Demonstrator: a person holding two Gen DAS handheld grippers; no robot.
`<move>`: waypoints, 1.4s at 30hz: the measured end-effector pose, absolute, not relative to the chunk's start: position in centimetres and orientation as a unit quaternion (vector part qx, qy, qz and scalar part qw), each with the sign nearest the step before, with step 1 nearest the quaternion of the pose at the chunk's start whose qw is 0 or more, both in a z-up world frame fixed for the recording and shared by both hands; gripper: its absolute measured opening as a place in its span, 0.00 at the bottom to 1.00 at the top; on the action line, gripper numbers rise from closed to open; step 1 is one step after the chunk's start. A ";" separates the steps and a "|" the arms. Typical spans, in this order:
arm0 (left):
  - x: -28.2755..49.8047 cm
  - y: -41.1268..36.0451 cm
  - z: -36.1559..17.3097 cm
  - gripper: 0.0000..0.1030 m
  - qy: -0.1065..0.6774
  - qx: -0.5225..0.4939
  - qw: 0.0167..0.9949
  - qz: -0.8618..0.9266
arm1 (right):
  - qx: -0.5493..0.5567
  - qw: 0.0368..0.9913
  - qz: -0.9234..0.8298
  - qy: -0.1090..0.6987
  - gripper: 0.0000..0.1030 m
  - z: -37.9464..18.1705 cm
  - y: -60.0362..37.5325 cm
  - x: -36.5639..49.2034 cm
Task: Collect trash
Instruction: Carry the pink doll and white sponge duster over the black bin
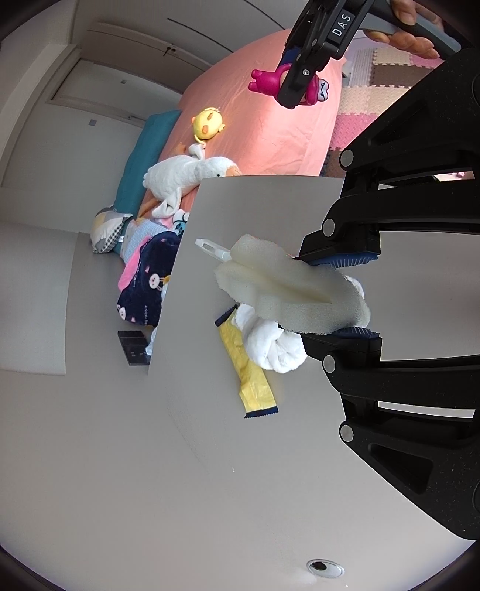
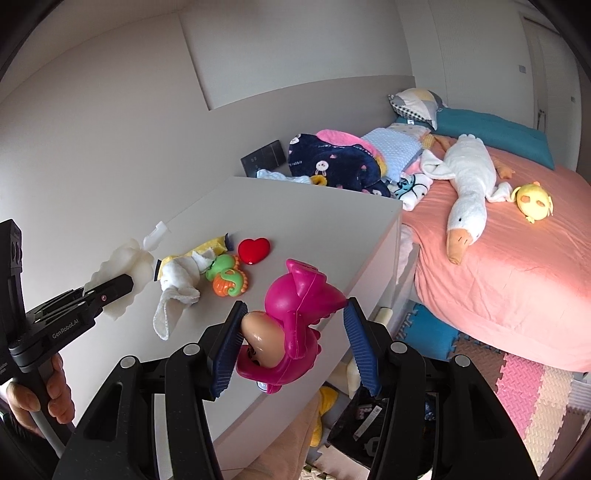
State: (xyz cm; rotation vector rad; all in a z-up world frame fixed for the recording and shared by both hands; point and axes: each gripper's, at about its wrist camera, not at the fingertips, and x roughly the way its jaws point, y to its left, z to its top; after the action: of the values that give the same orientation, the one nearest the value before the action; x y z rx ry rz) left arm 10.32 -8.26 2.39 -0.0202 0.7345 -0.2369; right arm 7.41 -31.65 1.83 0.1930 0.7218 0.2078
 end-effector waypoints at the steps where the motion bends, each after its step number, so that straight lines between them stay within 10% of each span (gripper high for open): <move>1: 10.4 -8.8 2.4 0.24 0.358 -0.009 0.926 -0.119 | 0.096 0.926 0.099 0.351 0.54 1.9 -32.1 7.3; 42: 8.9 -26.0 2.7 0.25 0.364 0.059 0.895 -0.251 | 0.139 0.932 -0.008 0.335 0.54 2.0 -46.0 3.3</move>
State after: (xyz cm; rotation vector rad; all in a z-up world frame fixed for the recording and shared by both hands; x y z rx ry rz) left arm 8.95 -26.01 2.71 0.1215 0.7544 -0.5199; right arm 3.32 -45.97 2.00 0.2839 0.6867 -0.0168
